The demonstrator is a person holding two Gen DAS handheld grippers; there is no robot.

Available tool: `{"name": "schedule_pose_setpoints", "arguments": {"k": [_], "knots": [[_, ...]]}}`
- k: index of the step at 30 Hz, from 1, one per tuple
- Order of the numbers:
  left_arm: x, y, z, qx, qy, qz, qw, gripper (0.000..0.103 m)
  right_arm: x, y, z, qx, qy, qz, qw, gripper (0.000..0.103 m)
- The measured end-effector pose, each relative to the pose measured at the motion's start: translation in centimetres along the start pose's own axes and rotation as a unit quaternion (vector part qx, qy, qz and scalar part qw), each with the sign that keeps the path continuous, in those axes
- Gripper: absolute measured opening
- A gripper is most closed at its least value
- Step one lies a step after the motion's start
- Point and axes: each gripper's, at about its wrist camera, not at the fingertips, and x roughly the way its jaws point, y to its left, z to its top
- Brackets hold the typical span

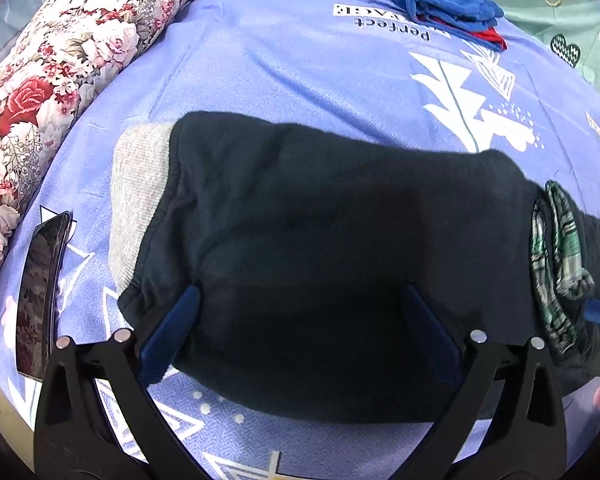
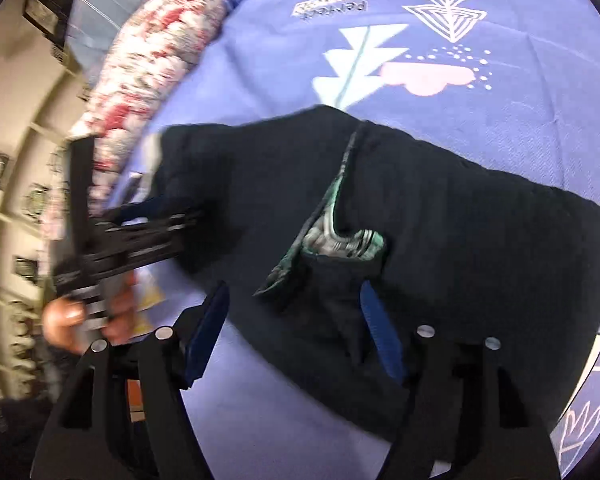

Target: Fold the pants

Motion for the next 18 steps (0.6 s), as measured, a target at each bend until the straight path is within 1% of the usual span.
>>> {"name": "schedule_pose_setpoints", "arguments": {"k": [1, 2, 3, 4, 6, 8, 9, 10, 11, 12, 13, 14, 15, 18], "knots": [[-0.2, 0.1, 0.1, -0.006, -0.002, -0.005, 1.0, 0.101, -1.5, -0.4, -0.1, 0.005, -0.011, 0.025, 1.0, 0.069], [-0.7, 0.3, 0.2, -0.016, -0.007, -0.019, 0.9997, 0.101, -2.5, -0.9, -0.1, 0.011, -0.019, 0.038, 0.999, 0.068], [-1.1, 0.3, 0.4, -0.022, -0.011, -0.032, 0.9992, 0.101, -4.0, -1.9, -0.2, 0.019, -0.037, 0.039, 0.998, 0.068], [-1.5, 0.0, 0.6, -0.024, -0.014, -0.047, 0.9985, 0.101, -4.9, -2.5, -0.3, 0.024, -0.055, 0.025, 0.998, 0.068], [-2.0, -0.9, 0.9, -0.018, -0.015, -0.065, 0.9976, 0.101, -7.3, -4.9, -0.7, 0.052, -0.1, -0.024, 0.993, 0.069], [-2.5, -2.6, 1.2, -0.002, -0.017, -0.069, 0.9975, 0.101, -8.5, -7.0, -1.3, 0.083, -0.124, -0.048, 0.988, 0.069], [-2.8, -3.7, 1.4, 0.012, -0.02, -0.068, 0.9974, 0.101, -9.2, -8.3, -1.8, 0.098, -0.135, -0.079, 0.983, 0.07], [-3.0, -5.1, 1.6, 0.028, -0.023, -0.067, 0.9971, 0.101, -9.4, -9.3, -1.6, 0.107, -0.14, -0.099, 0.979, 0.076], [-3.2, -6.1, 1.8, 0.039, -0.026, -0.068, 0.9966, 0.101, -9.7, -10.2, -1.9, 0.118, -0.144, -0.123, 0.975, 0.085], [-3.5, -7.4, 2.0, 0.054, -0.03, -0.069, 0.9957, 0.101, -9.7, -10.8, -1.8, 0.128, -0.146, -0.141, 0.971, 0.087], [-3.7, -9.1, 2.2, 0.073, -0.032, -0.07, 0.9943, 0.101, -9.7, -11.5, -1.7, 0.135, -0.148, -0.166, 0.965, 0.088], [-3.8, -10.2, 2.3, 0.083, -0.033, -0.071, 0.9935, 0.101, -9.7, -11.9, -1.7, 0.131, -0.141, -0.184, 0.964, 0.088], [-3.8, -11.6, 2.4, 0.095, -0.032, -0.072, 0.9924, 0.101, -9.6, -12.0, -1.5, 0.115, -0.131, -0.197, 0.965, 0.088], [-3.4, -14.8, 2.4, 0.117, -0.021, -0.077, 0.99, 0.101, -8.8, -11.2, -0.9, 0.081, -0.123, -0.198, 0.969, 0.088]]}}
